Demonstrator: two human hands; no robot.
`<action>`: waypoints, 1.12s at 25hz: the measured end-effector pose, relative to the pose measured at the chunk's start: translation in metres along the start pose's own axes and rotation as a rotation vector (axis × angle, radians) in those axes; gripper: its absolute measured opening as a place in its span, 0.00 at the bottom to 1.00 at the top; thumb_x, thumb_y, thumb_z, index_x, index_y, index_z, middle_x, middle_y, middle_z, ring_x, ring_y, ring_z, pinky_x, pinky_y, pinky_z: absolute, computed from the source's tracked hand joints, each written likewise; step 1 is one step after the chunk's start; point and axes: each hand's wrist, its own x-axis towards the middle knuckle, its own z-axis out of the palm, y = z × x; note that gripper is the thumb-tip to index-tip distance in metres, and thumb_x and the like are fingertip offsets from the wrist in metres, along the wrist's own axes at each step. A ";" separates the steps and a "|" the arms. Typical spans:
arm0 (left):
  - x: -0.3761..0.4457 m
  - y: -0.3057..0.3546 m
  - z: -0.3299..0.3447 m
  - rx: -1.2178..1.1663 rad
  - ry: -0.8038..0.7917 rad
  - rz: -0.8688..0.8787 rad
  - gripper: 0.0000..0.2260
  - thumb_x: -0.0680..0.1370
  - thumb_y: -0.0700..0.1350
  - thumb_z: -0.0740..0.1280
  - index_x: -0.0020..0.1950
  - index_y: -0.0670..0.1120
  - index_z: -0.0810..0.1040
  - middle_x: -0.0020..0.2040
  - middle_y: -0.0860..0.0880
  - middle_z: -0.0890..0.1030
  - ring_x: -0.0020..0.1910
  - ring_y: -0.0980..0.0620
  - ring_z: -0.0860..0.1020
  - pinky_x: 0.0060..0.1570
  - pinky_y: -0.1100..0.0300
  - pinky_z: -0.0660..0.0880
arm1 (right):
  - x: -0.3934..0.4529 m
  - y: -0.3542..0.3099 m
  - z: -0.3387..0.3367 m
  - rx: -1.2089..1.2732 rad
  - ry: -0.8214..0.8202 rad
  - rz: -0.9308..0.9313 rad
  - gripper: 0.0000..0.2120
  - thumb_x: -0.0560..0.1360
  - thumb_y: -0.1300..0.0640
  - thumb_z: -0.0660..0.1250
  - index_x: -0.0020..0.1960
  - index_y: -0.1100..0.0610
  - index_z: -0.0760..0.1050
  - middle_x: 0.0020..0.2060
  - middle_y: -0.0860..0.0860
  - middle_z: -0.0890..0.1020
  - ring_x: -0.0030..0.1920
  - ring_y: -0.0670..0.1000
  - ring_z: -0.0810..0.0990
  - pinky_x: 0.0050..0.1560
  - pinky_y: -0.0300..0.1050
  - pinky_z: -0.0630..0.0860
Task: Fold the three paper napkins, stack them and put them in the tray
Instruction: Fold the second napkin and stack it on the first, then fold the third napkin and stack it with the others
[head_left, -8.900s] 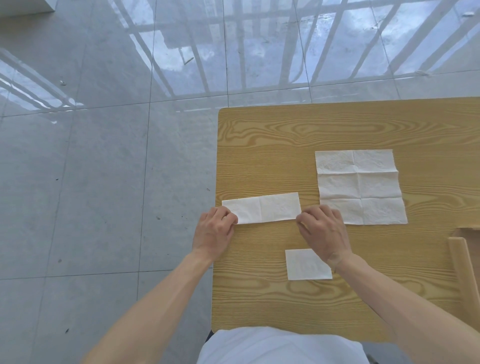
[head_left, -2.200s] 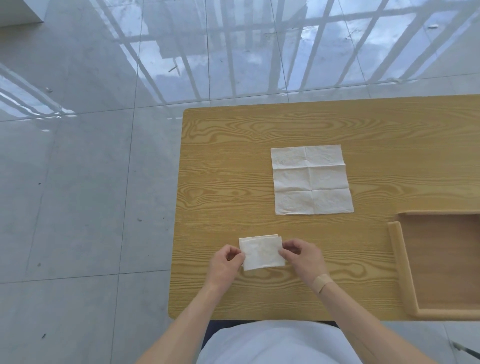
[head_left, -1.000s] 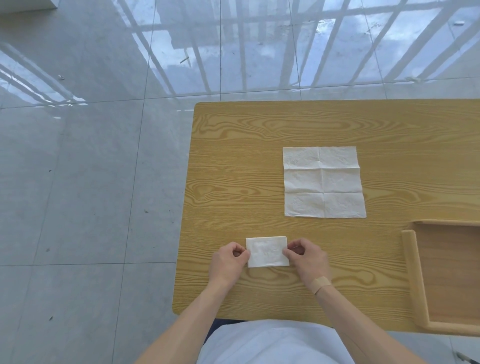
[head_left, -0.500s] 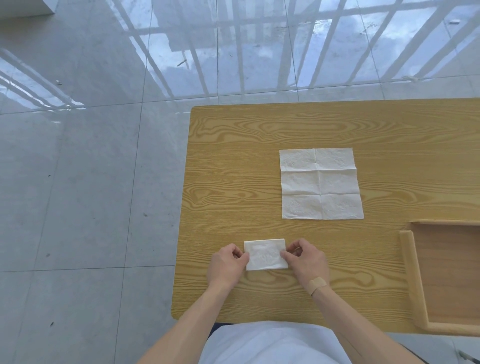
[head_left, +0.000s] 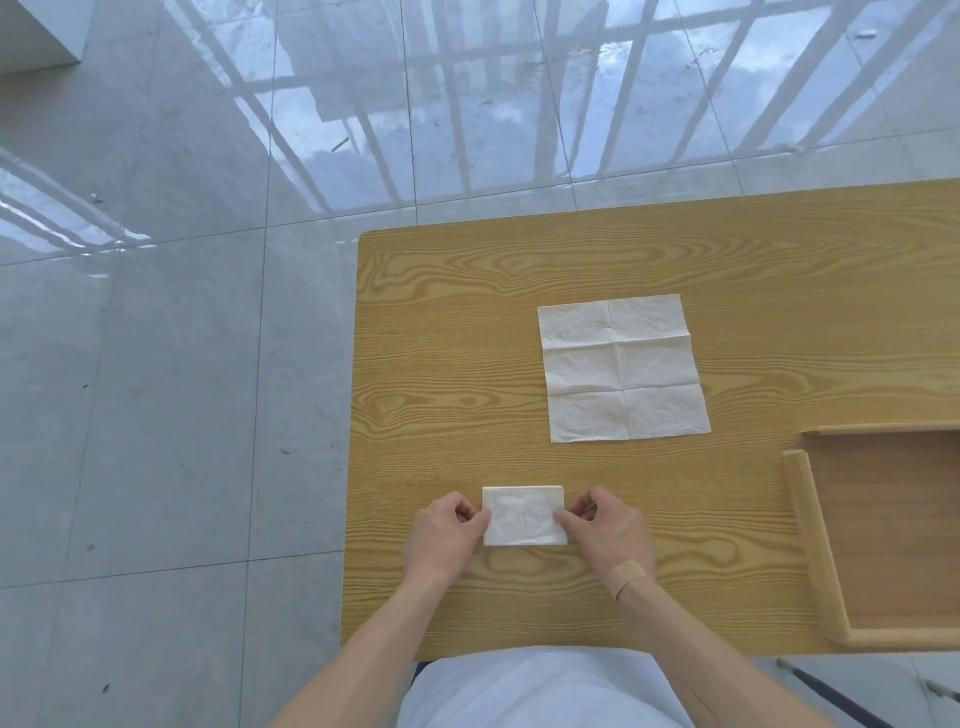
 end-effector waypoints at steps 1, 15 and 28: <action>0.000 0.000 -0.001 0.000 -0.003 0.003 0.10 0.74 0.57 0.68 0.38 0.53 0.77 0.34 0.54 0.82 0.33 0.55 0.79 0.32 0.59 0.73 | 0.002 0.000 -0.002 -0.009 -0.020 -0.016 0.09 0.70 0.44 0.71 0.38 0.47 0.75 0.33 0.41 0.80 0.36 0.44 0.79 0.36 0.43 0.76; 0.024 0.074 0.009 0.404 0.075 0.542 0.10 0.77 0.53 0.69 0.56 0.52 0.80 0.56 0.55 0.80 0.58 0.53 0.75 0.58 0.54 0.71 | 0.066 0.069 -0.121 -0.622 0.194 -0.521 0.13 0.77 0.44 0.63 0.59 0.46 0.77 0.53 0.44 0.81 0.56 0.50 0.75 0.52 0.47 0.70; 0.035 0.118 0.042 0.550 0.196 0.577 0.12 0.78 0.51 0.68 0.61 0.53 0.77 0.58 0.53 0.78 0.62 0.51 0.73 0.59 0.55 0.67 | 0.104 0.056 -0.148 -0.761 0.175 -0.638 0.15 0.77 0.52 0.64 0.63 0.47 0.76 0.63 0.45 0.78 0.61 0.53 0.73 0.56 0.49 0.69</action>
